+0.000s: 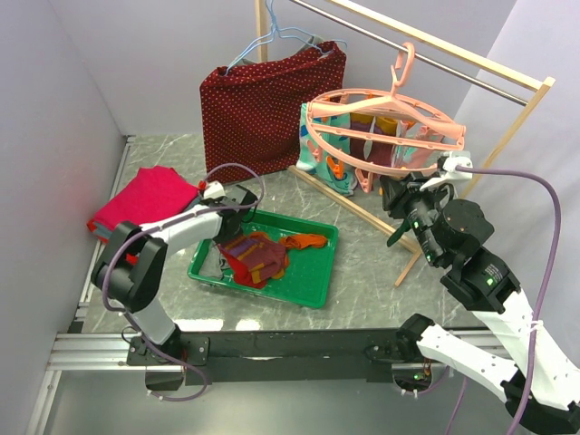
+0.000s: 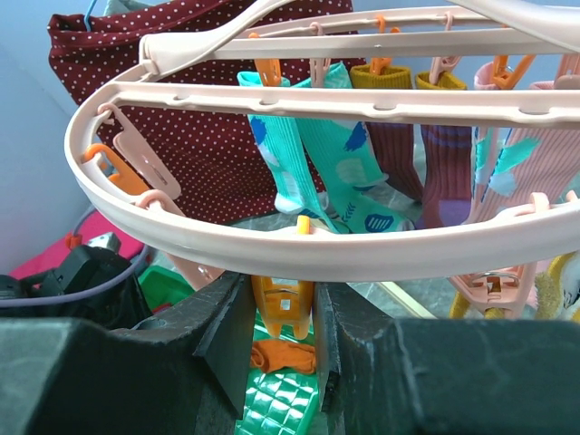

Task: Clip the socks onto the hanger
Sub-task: Pick up the sock from the bin.

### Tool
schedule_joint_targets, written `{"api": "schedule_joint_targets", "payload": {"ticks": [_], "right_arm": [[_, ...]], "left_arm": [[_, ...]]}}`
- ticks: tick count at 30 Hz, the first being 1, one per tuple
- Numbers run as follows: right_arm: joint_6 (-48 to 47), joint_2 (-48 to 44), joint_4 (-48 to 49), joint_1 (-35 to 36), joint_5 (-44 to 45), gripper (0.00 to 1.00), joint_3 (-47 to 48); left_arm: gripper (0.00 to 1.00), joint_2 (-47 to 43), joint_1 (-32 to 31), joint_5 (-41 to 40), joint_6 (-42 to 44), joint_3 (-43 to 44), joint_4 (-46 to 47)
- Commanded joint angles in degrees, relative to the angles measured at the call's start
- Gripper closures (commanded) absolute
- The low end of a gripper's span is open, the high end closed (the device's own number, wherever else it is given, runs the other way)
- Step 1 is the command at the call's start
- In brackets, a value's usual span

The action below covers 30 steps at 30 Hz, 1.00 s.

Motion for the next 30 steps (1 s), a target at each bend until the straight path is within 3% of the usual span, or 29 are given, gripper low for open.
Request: {"api": "schedule_joint_targets", "payload": {"ticks": [1,7,11,16,23,30], "right_arm": [[0.1,-0.1,1.6,-0.5,-0.4,1.0,-0.2],[0.0,-0.1,1.6,-0.5,-0.5,1.0,-0.2],[0.0,-0.1,1.7,-0.6,-0.5,1.0,-0.1],[0.1,-0.5,1.5,-0.6,-0.4,1.0,-0.3],[0.0,-0.5,1.3,-0.6,-0.5,1.0,-0.3],[-0.3,-0.6,1.2,-0.6,-2.0,1.0,0.3]], "left_arm": [[0.58,2.0,0.3,1.6,2.1,2.6,1.3],[0.65,4.3,0.3,3.3,3.9,4.1,1.8],[0.76,5.0,0.3,5.3,5.8,4.3,3.6],[0.99,0.8,-0.2,4.7,7.4,3.4,4.8],[0.99,-9.8,-7.8,-1.9,17.0,2.9,12.0],[0.99,-22.1,-13.8,2.5,30.7,-1.4,26.5]]}}
